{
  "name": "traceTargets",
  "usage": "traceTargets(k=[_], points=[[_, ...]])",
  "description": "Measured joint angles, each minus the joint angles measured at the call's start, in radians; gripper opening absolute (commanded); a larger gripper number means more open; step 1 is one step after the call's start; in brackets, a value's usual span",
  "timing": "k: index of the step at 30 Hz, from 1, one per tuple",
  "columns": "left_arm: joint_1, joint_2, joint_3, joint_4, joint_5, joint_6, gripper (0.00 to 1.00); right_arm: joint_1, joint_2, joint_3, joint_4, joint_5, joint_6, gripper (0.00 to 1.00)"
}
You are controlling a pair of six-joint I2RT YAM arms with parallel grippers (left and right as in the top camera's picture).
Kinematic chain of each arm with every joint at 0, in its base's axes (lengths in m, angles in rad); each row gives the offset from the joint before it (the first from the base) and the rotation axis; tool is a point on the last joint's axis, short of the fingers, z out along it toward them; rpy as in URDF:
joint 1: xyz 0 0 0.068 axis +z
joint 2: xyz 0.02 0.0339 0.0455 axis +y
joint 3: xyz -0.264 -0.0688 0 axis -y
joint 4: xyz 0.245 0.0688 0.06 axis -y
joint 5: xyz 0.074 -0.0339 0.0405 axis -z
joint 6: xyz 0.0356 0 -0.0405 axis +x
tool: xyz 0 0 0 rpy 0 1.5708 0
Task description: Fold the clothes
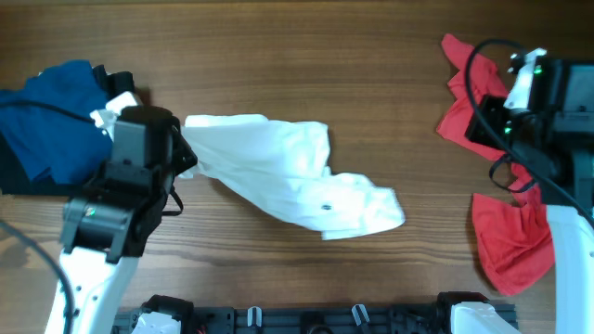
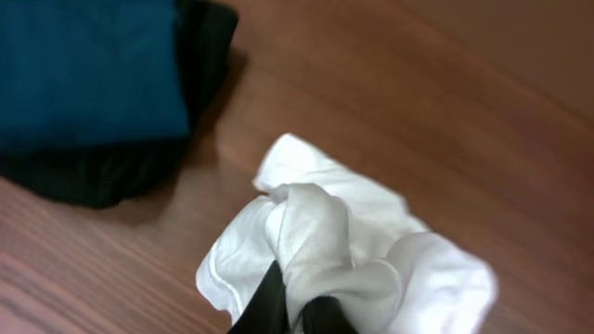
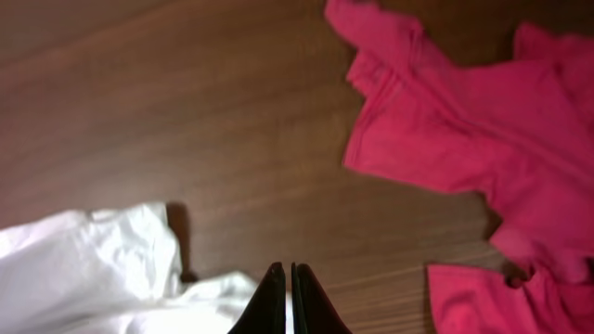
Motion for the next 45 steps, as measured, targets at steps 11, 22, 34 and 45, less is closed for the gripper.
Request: traceTargets(k=[11,22,34,45], points=[[0.000,0.043,0.045,-0.124,0.026,0.043,0.07,0.006,0.028,-0.037,-0.142,-0.164,-0.090,0.25],[0.000,0.218,0.044,-0.169,0.026,0.047,0.08,0.265,0.132,-0.529,0.184,-0.429,-0.126,0.54],[0.000,0.252,0.044,-0.169,0.033,0.047,0.08,0.452,0.333,-0.695,0.505,-0.454,-0.013,0.51],[0.000,0.252,0.044,-0.170,0.033,0.047,0.09,0.459,0.412,-0.698,0.575,-0.408,0.019,0.38]])
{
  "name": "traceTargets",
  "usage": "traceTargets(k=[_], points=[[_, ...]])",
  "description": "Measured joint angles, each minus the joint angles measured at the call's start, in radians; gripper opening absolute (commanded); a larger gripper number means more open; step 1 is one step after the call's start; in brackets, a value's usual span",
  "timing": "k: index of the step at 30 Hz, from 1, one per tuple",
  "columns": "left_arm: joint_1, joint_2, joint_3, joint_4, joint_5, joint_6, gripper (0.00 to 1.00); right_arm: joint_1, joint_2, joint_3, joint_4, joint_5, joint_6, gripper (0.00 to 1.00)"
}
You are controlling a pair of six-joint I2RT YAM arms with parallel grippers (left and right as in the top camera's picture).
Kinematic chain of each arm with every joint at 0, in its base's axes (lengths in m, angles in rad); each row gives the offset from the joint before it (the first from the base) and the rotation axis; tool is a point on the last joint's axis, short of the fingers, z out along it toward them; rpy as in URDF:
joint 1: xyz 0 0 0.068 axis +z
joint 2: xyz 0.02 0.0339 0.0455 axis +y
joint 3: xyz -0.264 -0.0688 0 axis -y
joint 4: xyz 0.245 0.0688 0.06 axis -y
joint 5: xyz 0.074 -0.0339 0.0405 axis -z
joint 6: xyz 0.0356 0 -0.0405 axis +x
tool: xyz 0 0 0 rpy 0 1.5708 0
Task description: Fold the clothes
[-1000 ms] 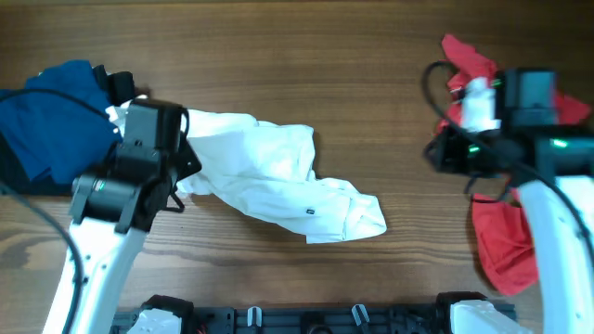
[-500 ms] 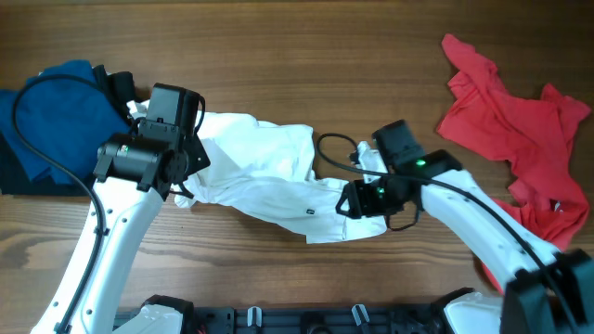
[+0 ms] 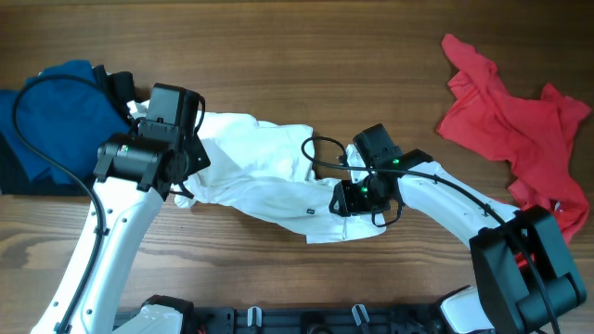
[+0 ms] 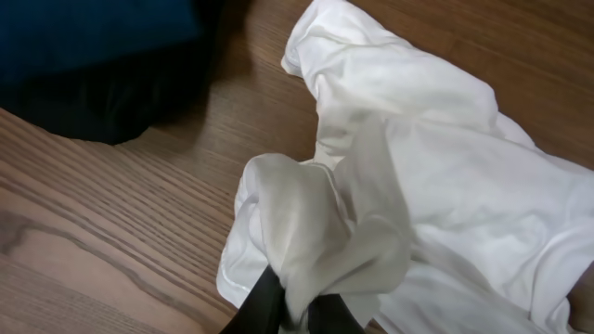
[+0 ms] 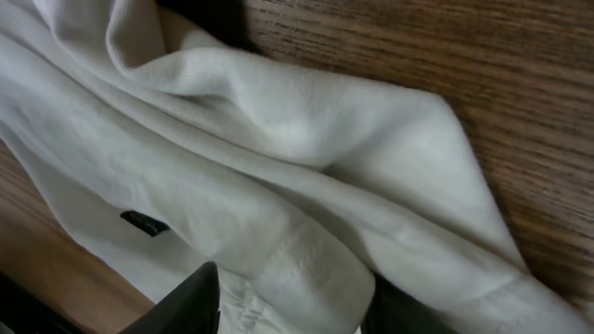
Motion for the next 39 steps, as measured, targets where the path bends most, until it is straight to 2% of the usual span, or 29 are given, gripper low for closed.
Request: traceTargets(k=[10,14,16,20,31,34,39], points=[[0.000,0.000,0.000,0.000,0.000,0.000,0.09,0.000,0.000,0.000,-0.016,-0.101,0.000,0.37],[0.000,0.000,0.000,0.000,0.000,0.000,0.09,0.000,0.000,0.000,-0.015,-0.109,0.000,0.40],[0.000,0.000,0.000,0.000,0.000,0.000,0.09,0.000,0.000,-0.006,-0.012,-0.092,0.000,0.34],[0.000,0.000,0.000,0.000,0.000,0.000,0.10,0.000,0.006,-0.020,0.005,-0.067,0.003,0.04],[0.000,0.000,0.000,0.000,0.000,0.000,0.10,0.003,0.014,-0.021,0.039,-0.209,-0.090,0.04],[0.000,0.000,0.000,0.000,0.000,0.000,0.10,-0.013,-0.023,0.011,-0.051,-0.202,-0.098,0.04],[0.000,0.000,0.000,0.001,0.000,0.000,0.10,-0.085,-0.176,0.177,-0.186,-0.107,-0.098,0.04]])
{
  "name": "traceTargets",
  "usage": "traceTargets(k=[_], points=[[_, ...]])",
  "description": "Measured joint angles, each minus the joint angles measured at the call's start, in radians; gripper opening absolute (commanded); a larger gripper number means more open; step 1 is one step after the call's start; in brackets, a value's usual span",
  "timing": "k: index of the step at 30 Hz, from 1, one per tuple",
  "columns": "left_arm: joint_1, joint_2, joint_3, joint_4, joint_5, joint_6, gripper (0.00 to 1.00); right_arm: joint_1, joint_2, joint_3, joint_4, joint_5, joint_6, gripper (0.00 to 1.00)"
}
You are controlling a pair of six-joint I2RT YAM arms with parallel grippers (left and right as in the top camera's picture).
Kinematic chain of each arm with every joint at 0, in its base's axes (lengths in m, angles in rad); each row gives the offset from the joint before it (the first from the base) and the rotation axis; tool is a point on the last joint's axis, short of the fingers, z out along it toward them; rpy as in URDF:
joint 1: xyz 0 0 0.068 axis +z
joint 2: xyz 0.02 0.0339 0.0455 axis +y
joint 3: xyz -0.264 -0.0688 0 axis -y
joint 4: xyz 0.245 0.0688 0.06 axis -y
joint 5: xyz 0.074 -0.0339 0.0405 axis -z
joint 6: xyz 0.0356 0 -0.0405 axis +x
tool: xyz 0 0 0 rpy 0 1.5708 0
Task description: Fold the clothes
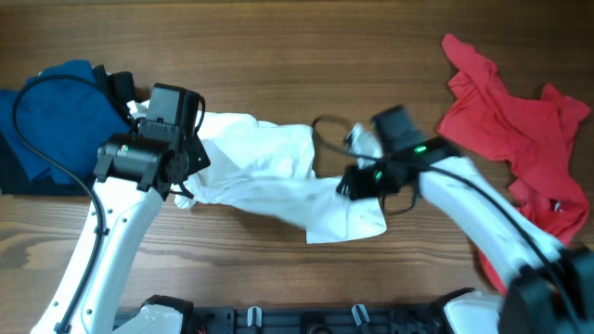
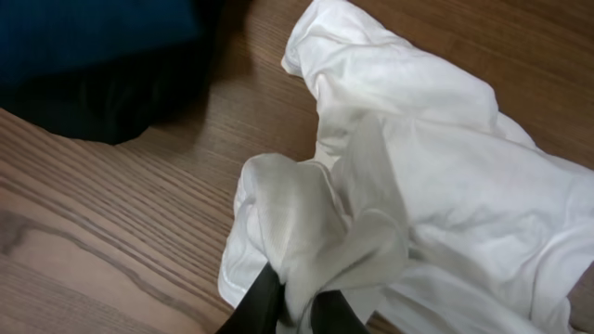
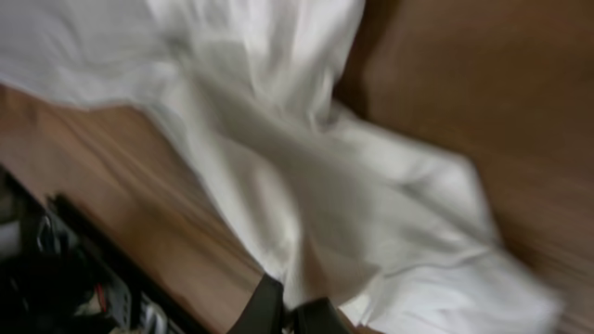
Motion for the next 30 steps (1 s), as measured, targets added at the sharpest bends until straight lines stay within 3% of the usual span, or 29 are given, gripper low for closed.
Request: traceTargets(k=[8,21,30], points=[[0.000,0.000,0.000,0.000,0.000,0.000,0.08,-0.037,-0.208,0.200,-0.122,0.207,0.012,0.04],[0.000,-0.020,0.002,0.006,-0.015,0.010,0.09,-0.068,-0.212,0.230,-0.269,0.388,0.015,0.04],[0.000,-0.180,0.043,0.098,-0.092,0.016,0.13,-0.266,-0.210,0.551,-0.412,0.520,-0.006,0.04]])
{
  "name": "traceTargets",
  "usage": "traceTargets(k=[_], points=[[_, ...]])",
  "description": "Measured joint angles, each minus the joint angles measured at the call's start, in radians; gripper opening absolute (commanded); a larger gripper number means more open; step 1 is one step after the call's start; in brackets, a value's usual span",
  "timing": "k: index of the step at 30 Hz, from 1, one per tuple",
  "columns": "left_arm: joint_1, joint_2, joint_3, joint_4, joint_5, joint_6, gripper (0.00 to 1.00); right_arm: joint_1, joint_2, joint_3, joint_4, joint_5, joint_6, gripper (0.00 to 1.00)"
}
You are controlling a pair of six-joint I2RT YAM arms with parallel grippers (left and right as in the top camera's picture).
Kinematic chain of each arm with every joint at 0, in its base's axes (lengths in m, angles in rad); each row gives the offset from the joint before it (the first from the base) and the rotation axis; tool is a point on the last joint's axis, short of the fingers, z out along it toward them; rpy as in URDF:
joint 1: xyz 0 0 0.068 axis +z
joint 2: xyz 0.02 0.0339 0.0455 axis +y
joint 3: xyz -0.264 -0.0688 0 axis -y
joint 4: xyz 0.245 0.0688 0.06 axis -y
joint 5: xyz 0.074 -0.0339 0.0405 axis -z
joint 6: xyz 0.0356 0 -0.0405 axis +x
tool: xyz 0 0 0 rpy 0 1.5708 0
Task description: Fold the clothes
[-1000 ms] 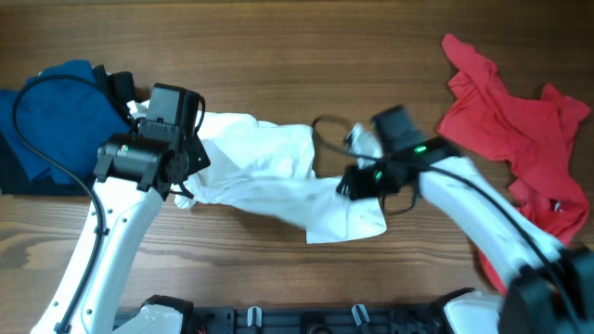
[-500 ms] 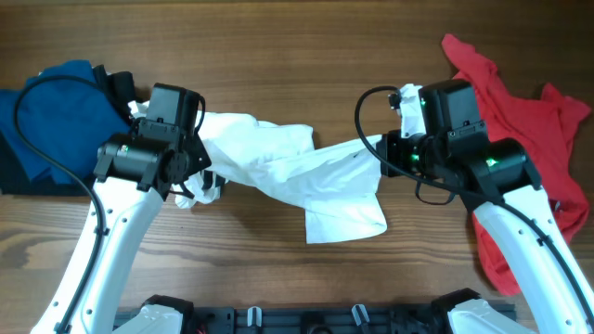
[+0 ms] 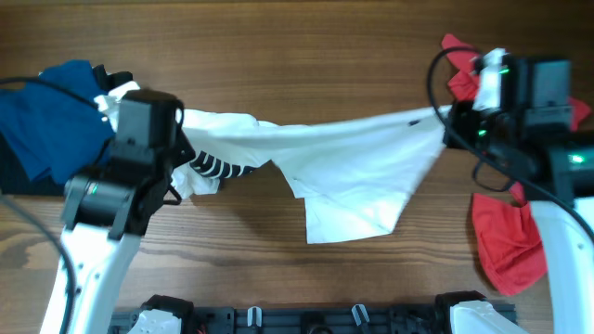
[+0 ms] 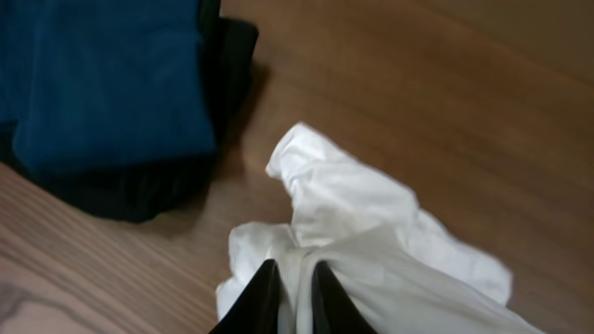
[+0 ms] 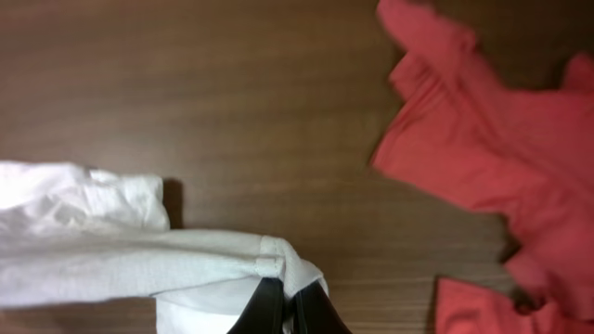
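A white garment hangs stretched between both arms above the wooden table, with a flap drooping in the middle. At its left end my left gripper is shut on bunched white cloth. Its right end is pinched in my right gripper, shut on a hemmed corner. A dark striped print shows near the left end. From overhead, the left gripper is at the left and the right gripper at the right.
A blue garment on a black one lies at the table's left edge. A red garment is spread at the right, under the right arm, also in the right wrist view. The table's front edge runs along the bottom.
My right gripper, holding the white cloth near the table's middle, is now far right near the red garment. The white garment is pulled out long and lifted. My left gripper sits higher.
First my left gripper held the white garment's left end while my right gripper hung shut and empty over the red garment. Then the right gripper was down on the white cloth's right part, then shut on it. Now the garment is stretched between both.
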Motion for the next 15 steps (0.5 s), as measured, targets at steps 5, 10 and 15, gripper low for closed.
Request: traceTargets(k=[5,10,15], points=[[0.000,-0.062,0.008,0.022,-0.007,0.000,0.11,-0.002,-0.003,0.051,-0.027,0.023,-0.011,0.04],[0.000,-0.063,0.008,0.006,0.002,0.000,0.08,-0.002,-0.002,0.051,-0.048,0.030,-0.021,0.04],[0.000,-0.053,0.009,-0.060,0.079,0.000,0.12,-0.002,-0.002,0.051,-0.070,0.045,-0.035,0.04]])
